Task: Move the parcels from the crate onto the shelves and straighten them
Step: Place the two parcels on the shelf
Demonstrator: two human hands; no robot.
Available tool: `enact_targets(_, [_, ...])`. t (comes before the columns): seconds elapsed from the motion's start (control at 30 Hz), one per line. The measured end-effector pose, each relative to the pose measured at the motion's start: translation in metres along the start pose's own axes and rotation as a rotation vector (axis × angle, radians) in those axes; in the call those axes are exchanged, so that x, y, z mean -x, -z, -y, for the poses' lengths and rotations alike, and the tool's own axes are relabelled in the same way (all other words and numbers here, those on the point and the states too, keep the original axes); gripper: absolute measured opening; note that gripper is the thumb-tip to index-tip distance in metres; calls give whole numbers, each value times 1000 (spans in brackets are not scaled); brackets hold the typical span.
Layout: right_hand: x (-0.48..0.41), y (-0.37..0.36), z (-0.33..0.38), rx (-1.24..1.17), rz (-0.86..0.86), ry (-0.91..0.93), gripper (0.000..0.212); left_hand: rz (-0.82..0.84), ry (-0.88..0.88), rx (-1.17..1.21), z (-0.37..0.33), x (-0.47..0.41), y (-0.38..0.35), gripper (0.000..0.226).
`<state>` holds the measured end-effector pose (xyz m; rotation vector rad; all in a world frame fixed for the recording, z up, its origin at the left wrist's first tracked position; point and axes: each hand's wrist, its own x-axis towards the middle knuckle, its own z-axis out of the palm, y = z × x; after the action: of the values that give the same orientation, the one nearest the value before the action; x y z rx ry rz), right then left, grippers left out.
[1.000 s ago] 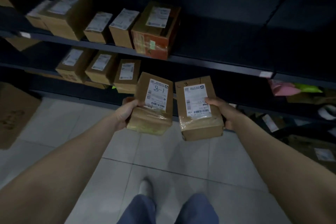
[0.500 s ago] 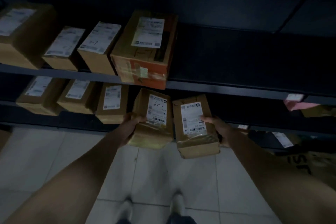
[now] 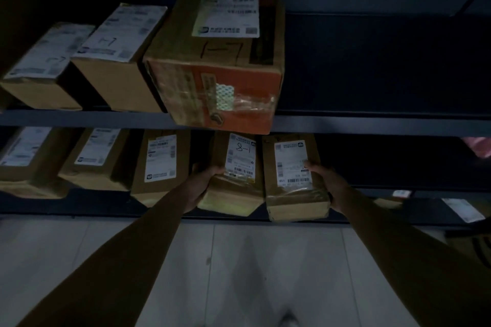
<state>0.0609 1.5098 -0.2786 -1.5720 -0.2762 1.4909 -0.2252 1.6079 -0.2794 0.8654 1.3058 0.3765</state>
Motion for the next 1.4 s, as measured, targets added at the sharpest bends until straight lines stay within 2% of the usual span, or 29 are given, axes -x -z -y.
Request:
enact_targets(0.07, [-11,0,-3,-53,34,13,31,7,11,8,-1,-12,2,49])
enact_targets(0.17, [-19,0,-4,-18,29,27,41,-17,39,-60,-2,-23,3,44])
enact_targets(0.27, [-19,0,-5,158,-129,87,35,-169,18,-46,-2,-29,-2,41])
enact_targets(0.37, [-10,-5,-1,268,-244,115,32,-210,-28,-85,-7,-23,-12,47])
enact_targets(0.43, [5,-10,3,372,-321,152,27,-276,-90,-181,-9,-15,-17,54])
enact_targets(0.53, [41,-15,9,614,-369,221,37,-409,-224,-428,-12,12,-27,47])
enact_targets(0.6, [70,-19,13,788,-345,275,36,-371,-290,-685,-13,42,-36,44])
enact_targets(0.73, [136,-31,37,1163,-220,306,36,-136,-461,-1007,-36,116,-64,42])
enact_targets(0.83, [194,-43,71,1393,-272,356,43,18,-595,-1187,-71,170,-84,40])
enact_targets(0.97, [286,-56,119,1557,-449,401,50,87,-873,-1283,-125,244,-112,34])
enact_targets(1.17, [432,-54,157,1581,-850,537,46,125,-1303,-1464,-197,363,-163,40])
enact_targets(1.27, [498,-42,158,1619,-1115,490,37,155,-1559,-1503,-211,420,-191,39])
enact_targets(1.4, [590,-22,144,1582,-1392,368,38,247,-1814,-1465,-211,493,-229,41])
